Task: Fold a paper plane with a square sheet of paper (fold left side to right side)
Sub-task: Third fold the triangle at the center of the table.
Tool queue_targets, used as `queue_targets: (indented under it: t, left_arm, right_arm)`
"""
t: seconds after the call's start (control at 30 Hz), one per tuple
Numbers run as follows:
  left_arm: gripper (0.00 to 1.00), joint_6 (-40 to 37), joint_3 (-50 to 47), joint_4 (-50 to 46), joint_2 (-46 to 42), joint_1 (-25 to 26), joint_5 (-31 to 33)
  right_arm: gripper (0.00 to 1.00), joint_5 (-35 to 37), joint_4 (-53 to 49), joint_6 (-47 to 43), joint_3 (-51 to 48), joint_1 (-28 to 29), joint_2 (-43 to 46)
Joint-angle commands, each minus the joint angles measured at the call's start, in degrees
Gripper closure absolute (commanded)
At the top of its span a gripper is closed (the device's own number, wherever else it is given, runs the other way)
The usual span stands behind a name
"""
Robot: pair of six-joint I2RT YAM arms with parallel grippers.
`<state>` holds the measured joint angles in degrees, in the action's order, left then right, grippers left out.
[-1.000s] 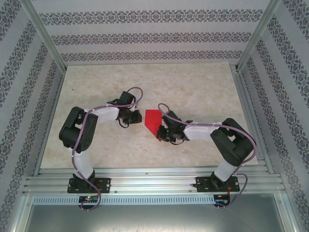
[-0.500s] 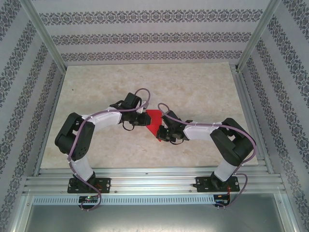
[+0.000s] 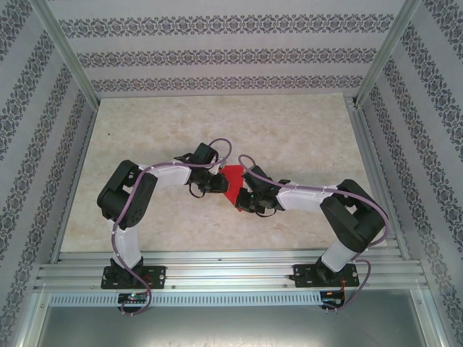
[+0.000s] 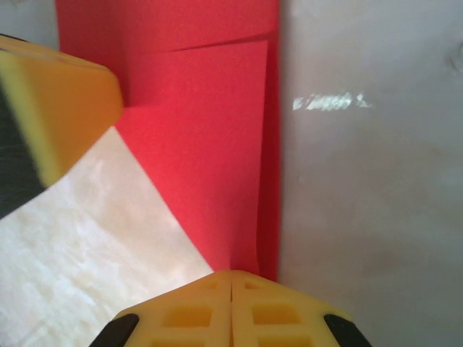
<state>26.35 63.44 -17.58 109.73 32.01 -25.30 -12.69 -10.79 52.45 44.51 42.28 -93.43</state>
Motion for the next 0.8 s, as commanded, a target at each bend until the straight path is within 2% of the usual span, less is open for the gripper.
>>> queue_targets:
  t: [0.0, 0.23, 0.4, 0.77]
  left_arm:
    - [0.82, -1.31, -1.01, 0.76, 1.71, 0.71, 2.69]
    - [0.82, -1.15, -1.85, 1.66, 1.91, 0.86, 2.80]
    - [0.82, -1.10, -1.96, 1.69, 1.99, 1.00, 3.18]
    - [0.83, -1.58, -1.15, -0.04, 2.16, 0.97, 5.18]
  right_arm:
    - [0.93, 1.53, -0.05, 3.79, 0.72, 0.78, 2.15]
    - [0.95, 1.09, 2.66, 5.56, 4.40, 1.02, -4.18]
    - [0.96, 0.91, 0.72, 4.40, 6.76, 1.01, -7.95]
    - [0.98, 0.74, -1.48, 6.21, -5.27, 0.35, -1.85]
